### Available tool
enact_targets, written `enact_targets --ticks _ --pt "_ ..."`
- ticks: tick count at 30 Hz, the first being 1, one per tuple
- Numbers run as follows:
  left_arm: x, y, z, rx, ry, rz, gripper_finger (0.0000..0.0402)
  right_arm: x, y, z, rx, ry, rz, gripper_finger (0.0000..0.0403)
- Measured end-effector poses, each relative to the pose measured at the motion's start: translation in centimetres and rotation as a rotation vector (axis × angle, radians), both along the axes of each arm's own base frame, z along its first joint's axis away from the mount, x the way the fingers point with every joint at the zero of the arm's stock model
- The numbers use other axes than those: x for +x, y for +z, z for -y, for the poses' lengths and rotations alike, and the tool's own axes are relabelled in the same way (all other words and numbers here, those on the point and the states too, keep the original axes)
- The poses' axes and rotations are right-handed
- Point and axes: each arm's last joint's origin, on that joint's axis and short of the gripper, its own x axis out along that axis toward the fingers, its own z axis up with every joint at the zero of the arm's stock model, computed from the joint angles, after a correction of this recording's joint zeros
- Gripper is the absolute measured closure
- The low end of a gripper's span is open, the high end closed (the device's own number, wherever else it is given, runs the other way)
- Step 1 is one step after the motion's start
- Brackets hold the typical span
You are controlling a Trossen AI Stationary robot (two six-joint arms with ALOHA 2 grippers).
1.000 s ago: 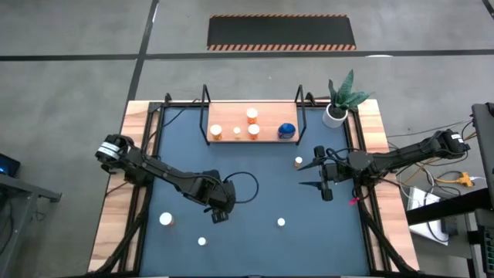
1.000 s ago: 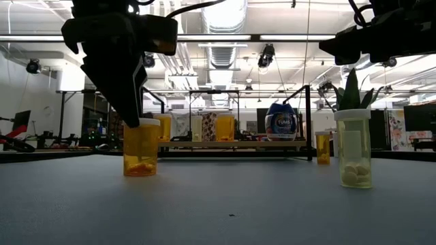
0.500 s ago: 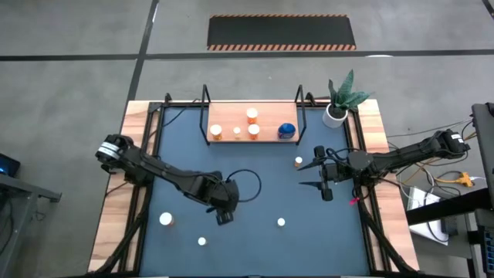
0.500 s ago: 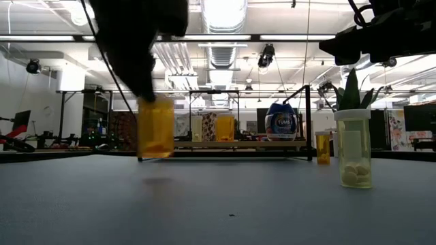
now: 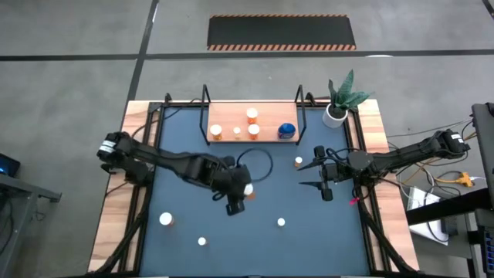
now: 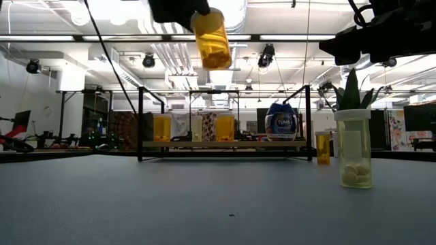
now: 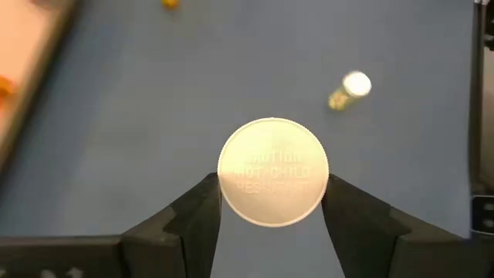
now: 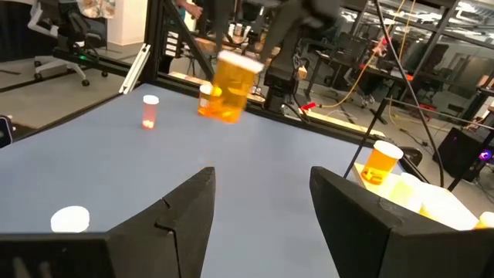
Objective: Pick and place medicine bottles onto shelf by color
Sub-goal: Put the orange pill bottle on the shelf
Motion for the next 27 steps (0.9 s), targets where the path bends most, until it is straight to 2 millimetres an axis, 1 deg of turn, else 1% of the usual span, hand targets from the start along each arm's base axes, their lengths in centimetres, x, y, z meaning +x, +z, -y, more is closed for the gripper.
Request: enact_targets --ticks 3,6,10,14,20,22,24,27 --pt "-0.1 1.6 -1.7 0.053 -0.018 -0.02 0.0216 0.0 0.0 0.0 0.0 0.0 0.0 0.02" --pt "-0.3 2.9 -4.0 0.109 -0.029 -0.046 0.0216 0.0 0.0 0.0 0.003 -0.001 0.0 0.02" --pt "-0.6 4.2 -7.8 0.173 -0.007 -0.084 0.0216 0.0 0.0 0.0 0.013 -0.001 -0.002 0.02" --pt "-1.5 5.0 -11.9 0.205 0.059 -0.103 0.0216 0.0 0.0 0.0 0.022 -0.002 -0.003 0.02" --pt "-2.8 4.8 -18.0 0.278 0.288 -0.137 0.0216 0.0 -0.1 0.0 0.02 -0.002 -0.009 0.02" --pt "-3.0 4.4 -19.9 0.303 0.377 -0.122 0.0216 0.0 -0.1 0.0 0.021 -0.002 -0.01 0.02" --pt "-3.2 3.9 -21.7 0.283 0.468 -0.1 0.0216 0.0 -0.1 0.0 0.02 -0.002 -0.01 0.02" --pt "-3.5 2.7 -23.6 0.261 0.563 -0.074 0.0216 0.0 -0.1 0.0 0.02 -0.002 -0.01 0.02"
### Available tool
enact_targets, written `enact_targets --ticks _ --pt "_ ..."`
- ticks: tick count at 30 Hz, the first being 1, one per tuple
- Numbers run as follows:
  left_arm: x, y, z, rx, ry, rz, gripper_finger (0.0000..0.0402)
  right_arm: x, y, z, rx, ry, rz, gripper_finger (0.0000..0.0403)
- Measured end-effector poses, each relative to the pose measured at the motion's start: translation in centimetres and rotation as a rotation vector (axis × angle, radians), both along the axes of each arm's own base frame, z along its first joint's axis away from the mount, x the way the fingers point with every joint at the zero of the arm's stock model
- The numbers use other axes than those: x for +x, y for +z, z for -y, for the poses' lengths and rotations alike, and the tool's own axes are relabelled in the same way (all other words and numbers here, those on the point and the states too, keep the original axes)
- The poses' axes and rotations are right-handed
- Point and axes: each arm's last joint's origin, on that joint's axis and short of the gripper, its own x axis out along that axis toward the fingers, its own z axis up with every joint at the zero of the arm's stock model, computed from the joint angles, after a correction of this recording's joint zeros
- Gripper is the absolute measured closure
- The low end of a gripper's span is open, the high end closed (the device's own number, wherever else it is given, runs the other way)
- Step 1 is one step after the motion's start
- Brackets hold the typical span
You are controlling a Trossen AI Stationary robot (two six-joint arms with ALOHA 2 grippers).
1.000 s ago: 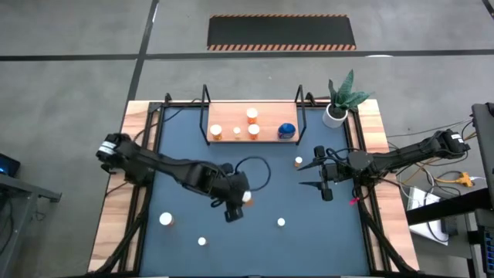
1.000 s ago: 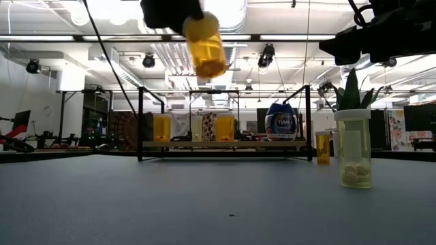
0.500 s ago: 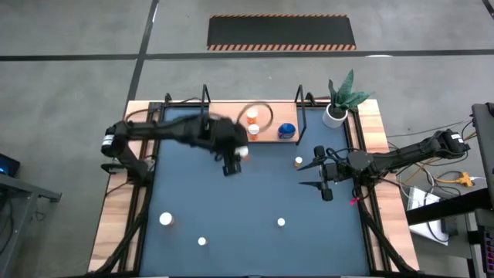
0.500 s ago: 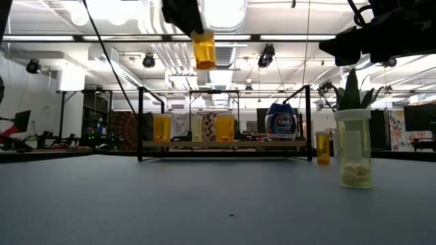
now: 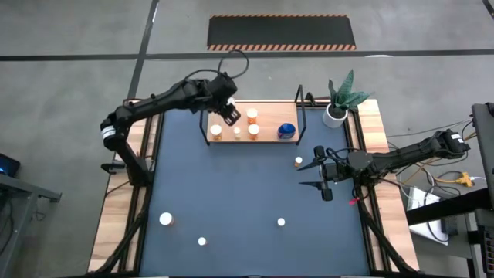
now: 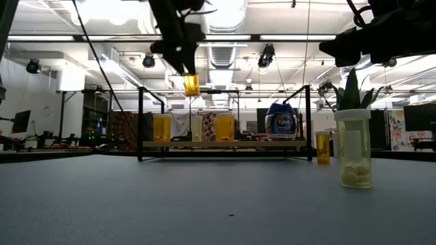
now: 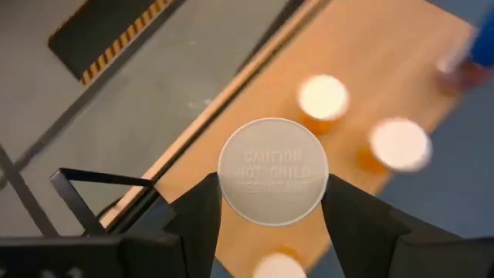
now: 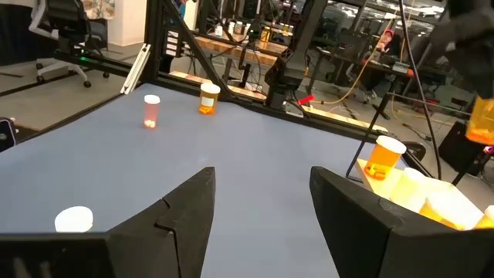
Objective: Pick and place medicine bottles onto shelf by color
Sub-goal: Put the orange pill bottle on the shelf
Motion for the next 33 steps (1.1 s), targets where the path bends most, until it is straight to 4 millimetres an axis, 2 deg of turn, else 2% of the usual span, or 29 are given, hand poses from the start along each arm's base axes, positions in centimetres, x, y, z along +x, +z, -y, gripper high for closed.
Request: enact_targets --ticks 6,15,22,33 --pt "-0.5 -3.2 -1.6 -0.037 0.066 -0.021 0.0216 0.0 0.0 0.0 0.0 0.0 0.0 0.02" --pt "-0.2 -7.9 -1.7 -0.065 0.048 0.006 0.0216 0.0 0.0 0.0 0.0 0.0 0.0 0.02" --pt "-0.3 -9.5 -1.6 -0.086 0.035 0.008 0.0216 0.0 0.0 0.0 0.0 0.0 0.0 0.02" --pt "-0.4 -9.7 -1.6 -0.082 0.04 -0.002 0.0213 0.0 0.0 0.0 0.0 0.0 0.0 0.02"
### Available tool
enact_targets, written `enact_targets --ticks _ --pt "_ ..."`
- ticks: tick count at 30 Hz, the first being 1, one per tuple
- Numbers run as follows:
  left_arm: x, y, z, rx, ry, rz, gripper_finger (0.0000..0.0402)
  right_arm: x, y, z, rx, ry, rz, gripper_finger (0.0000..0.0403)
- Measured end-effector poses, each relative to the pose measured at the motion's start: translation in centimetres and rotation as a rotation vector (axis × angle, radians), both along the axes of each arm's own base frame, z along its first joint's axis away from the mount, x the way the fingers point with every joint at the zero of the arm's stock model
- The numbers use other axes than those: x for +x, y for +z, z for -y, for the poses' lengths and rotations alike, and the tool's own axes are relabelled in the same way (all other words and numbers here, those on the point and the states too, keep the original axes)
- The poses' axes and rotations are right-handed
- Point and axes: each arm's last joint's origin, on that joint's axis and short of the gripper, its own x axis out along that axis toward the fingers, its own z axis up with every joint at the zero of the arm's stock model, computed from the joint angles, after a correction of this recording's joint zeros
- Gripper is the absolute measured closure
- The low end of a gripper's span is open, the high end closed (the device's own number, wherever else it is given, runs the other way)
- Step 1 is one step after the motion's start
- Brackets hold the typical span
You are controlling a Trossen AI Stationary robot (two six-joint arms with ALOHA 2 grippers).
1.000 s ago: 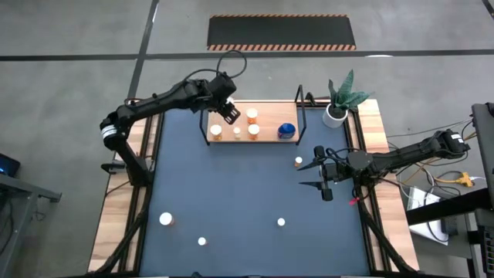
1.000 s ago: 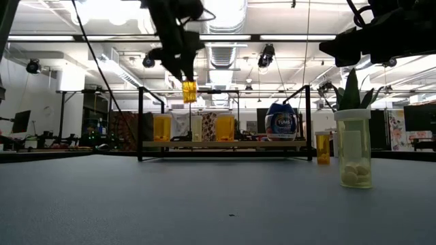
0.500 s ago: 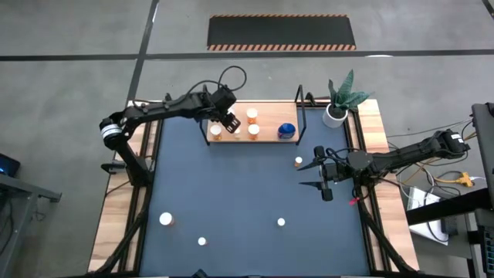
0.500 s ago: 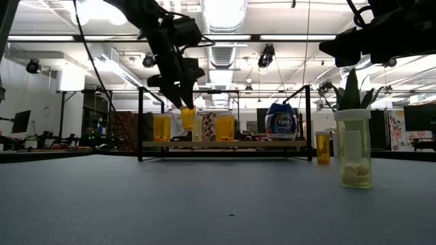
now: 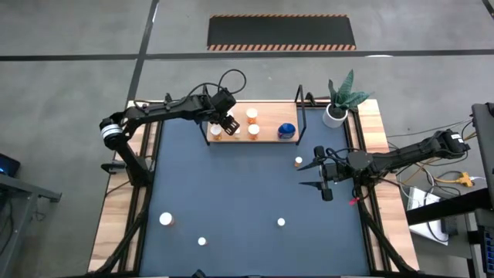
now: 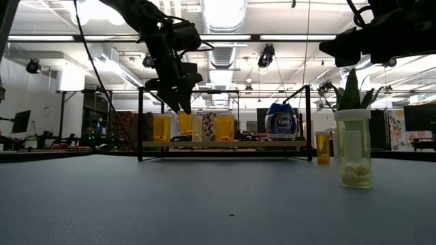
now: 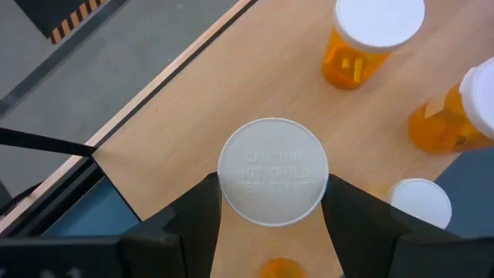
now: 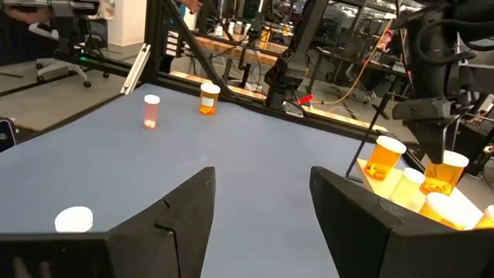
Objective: Pick and place medicine bottles onto shelf by color
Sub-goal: Put the orange pill bottle on the shelf
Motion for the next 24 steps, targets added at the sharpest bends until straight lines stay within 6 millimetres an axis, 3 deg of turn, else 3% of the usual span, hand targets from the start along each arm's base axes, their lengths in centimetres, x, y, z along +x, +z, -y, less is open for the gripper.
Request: enact_targets --ticks 9,17,24 --pt "0.0 0.0 0.0 0.001 0.001 0.001 0.017 0.0 0.0 0.0 0.0 0.0 0.0 0.02" --pt "0.2 0.3 0.0 0.007 -0.005 0.02 0.0167 0.0 0.0 0.0 0.0 0.0 0.0 0.02" --pt "1.1 2.0 0.6 0.037 -0.05 0.067 0.0167 0.0 -0.1 0.0 -0.001 0.0 -0.006 0.02"
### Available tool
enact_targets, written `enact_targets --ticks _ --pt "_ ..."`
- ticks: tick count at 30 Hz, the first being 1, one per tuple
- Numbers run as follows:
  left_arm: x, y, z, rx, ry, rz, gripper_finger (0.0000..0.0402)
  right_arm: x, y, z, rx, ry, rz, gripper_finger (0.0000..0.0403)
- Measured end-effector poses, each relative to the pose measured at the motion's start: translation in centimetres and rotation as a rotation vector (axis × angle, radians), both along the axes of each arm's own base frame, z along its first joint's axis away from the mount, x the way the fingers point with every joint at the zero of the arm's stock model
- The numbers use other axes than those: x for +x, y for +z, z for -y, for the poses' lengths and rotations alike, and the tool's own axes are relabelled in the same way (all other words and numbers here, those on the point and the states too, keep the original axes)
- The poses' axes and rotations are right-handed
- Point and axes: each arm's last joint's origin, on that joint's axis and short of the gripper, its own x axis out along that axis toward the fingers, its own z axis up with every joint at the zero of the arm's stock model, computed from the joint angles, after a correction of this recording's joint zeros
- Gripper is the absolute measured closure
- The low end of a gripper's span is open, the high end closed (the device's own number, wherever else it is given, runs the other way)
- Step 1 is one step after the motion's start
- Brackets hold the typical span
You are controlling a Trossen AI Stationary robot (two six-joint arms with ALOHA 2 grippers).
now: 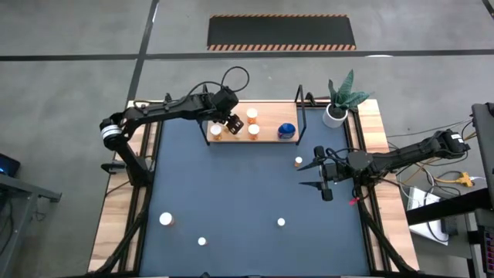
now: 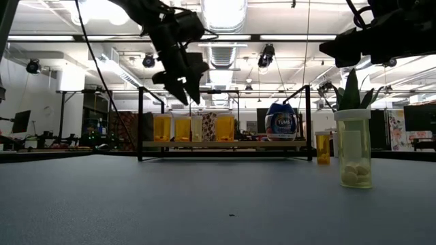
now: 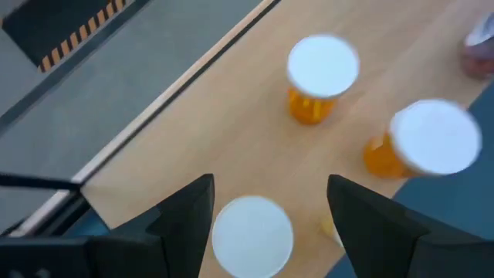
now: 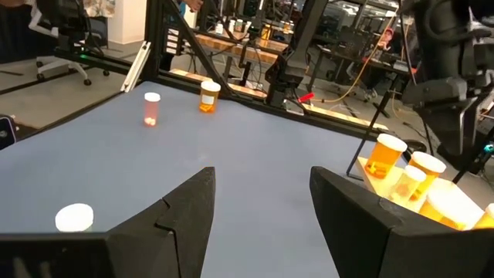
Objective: Pick and place medicine bottles onto shelf by color
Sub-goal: Put the orange pill bottle on the shelf
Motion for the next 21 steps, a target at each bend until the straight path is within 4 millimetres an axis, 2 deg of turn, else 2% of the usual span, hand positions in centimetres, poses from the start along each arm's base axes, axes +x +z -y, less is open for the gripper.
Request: enact_targets --ticks 3,5,12,14,18,21 --pt "0.4 0.5 0.6 0.026 -0.091 -0.021 0.0183 0.0 0.0 0.0 0.0 0.0 -0.001 0.02" --pt "0.6 0.6 0.9 0.051 -0.145 -0.045 0.0207 0.0 0.0 0.0 -0.001 0.0 -0.001 0.02" --pt "0.2 0.0 1.2 0.066 -0.346 -0.193 0.0343 0.0 0.0 0.0 -0.001 0.0 -0.002 0.02" --pt "0.0 0.7 1.4 0.069 -0.404 -0.24 0.0382 0.0 0.0 0.0 -0.001 0.0 -0.003 0.02" --pt "-0.3 2.3 1.5 0.125 -0.505 -0.291 0.0395 0.0 0.0 0.0 -0.002 0.0 -0.002 0.02" --pt "0.3 1.7 0.9 0.144 -0.51 -0.288 0.04 0.0 0.0 0.0 -0.012 0.0 0.0 0.02"
